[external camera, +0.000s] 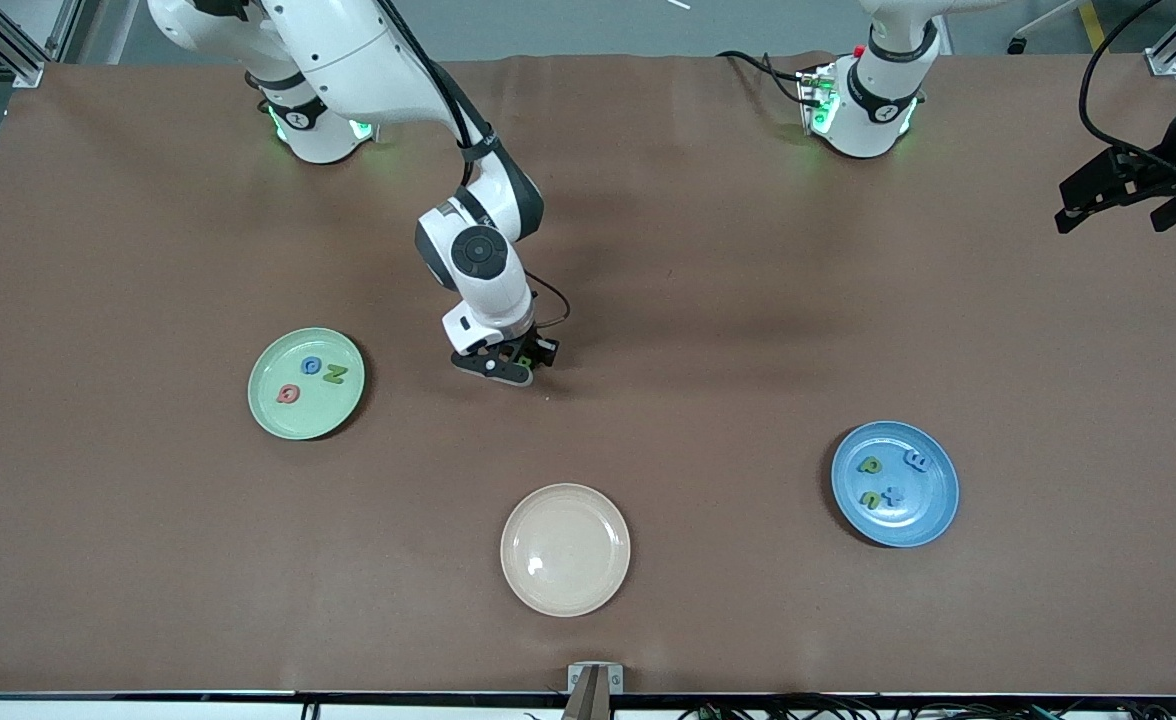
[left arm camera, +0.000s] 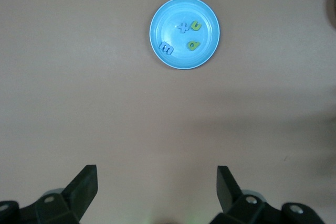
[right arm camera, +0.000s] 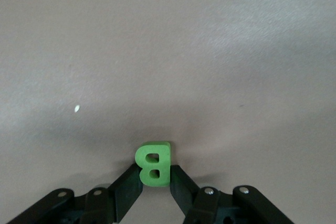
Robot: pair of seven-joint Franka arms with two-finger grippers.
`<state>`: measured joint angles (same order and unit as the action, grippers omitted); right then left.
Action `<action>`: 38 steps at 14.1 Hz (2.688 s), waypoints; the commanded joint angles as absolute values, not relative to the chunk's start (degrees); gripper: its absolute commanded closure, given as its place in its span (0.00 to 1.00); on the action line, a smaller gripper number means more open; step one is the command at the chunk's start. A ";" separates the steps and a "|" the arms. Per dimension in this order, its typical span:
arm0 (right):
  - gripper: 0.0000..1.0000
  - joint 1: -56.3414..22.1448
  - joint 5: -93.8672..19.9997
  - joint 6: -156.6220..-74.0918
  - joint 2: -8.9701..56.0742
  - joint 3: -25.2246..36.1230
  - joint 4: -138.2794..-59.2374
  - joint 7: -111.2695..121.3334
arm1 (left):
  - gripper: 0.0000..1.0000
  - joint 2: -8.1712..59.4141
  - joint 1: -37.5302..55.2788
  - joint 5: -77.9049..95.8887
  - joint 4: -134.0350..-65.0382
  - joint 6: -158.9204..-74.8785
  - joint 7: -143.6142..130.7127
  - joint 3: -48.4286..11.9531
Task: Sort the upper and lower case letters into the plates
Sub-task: 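Carry the B to the green plate with the right gripper, then open the right gripper to release the B into the green plate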
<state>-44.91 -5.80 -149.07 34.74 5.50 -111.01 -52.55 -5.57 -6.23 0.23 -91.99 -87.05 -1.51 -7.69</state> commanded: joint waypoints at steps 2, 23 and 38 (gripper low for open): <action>1.00 -43.34 -4.83 -147.06 34.64 8.69 -111.45 -48.36 | 0.00 -6.15 -7.29 -0.35 -92.29 -85.87 -0.79 -8.00; 0.98 -15.20 -6.67 -140.19 24.52 10.11 -120.24 -6.77 | 0.00 -6.33 -7.03 -0.35 -92.72 -86.22 -2.20 -11.69; 0.00 -13.89 -6.68 -112.99 21.19 11.86 -104.09 -6.15 | 0.00 -6.50 -7.29 -0.26 -92.46 -86.75 -2.29 -11.60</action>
<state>-15.45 -6.68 -121.08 23.79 11.26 -108.47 -7.25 -5.58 -6.81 0.23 -92.24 -86.55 -1.76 -11.17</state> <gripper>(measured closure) 0.000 0.000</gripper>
